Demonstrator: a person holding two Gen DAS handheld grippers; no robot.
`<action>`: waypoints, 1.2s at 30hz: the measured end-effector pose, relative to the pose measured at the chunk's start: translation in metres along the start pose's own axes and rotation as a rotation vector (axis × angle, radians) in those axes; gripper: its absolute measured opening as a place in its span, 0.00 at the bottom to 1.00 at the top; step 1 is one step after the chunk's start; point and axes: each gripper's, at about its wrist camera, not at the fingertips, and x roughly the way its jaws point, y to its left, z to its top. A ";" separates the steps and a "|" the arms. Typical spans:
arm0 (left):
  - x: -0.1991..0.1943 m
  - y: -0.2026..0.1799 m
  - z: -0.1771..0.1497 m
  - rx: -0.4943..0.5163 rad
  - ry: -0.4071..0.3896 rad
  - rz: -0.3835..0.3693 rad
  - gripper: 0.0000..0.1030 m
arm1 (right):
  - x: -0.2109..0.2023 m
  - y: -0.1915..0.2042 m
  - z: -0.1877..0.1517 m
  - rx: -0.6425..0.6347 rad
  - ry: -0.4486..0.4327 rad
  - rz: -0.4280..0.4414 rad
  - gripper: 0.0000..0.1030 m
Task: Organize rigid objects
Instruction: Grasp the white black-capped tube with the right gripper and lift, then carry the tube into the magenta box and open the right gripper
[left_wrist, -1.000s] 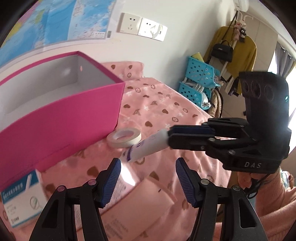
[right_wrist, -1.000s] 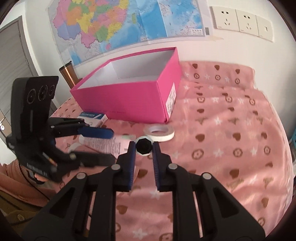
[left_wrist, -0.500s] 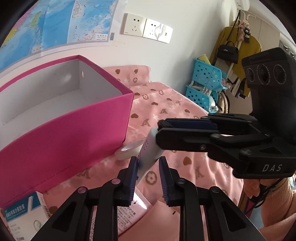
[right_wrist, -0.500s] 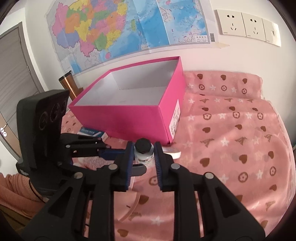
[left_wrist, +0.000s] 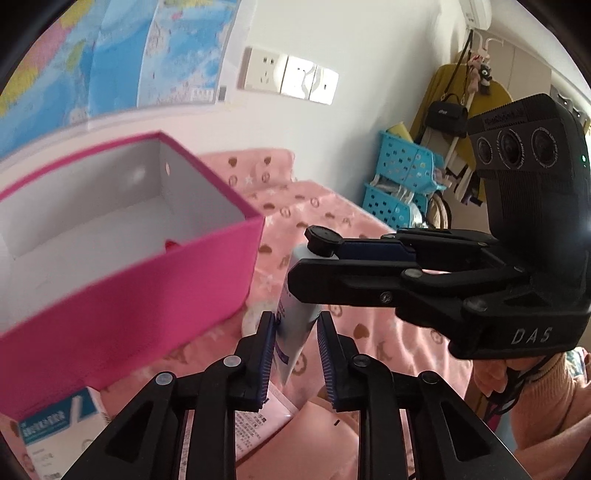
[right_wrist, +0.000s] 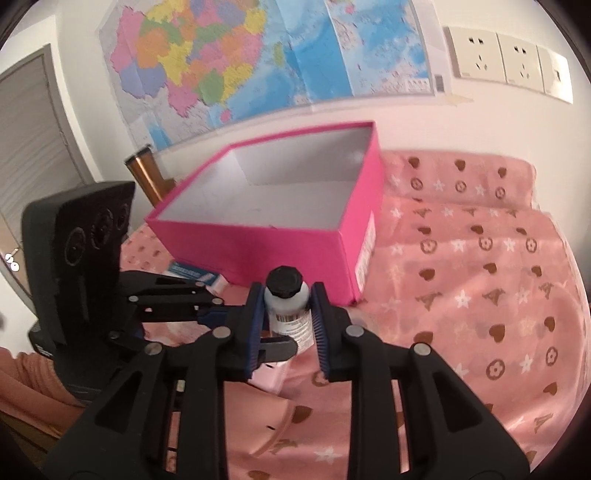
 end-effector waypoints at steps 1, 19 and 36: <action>-0.006 -0.001 0.003 0.004 -0.011 0.000 0.23 | -0.002 0.002 0.004 -0.005 -0.006 0.007 0.27; -0.039 0.054 0.075 -0.061 -0.094 0.042 0.23 | 0.023 0.014 0.105 -0.037 -0.076 0.085 0.27; 0.013 0.084 0.073 -0.154 0.039 0.021 0.23 | 0.083 -0.029 0.103 0.078 0.061 -0.087 0.44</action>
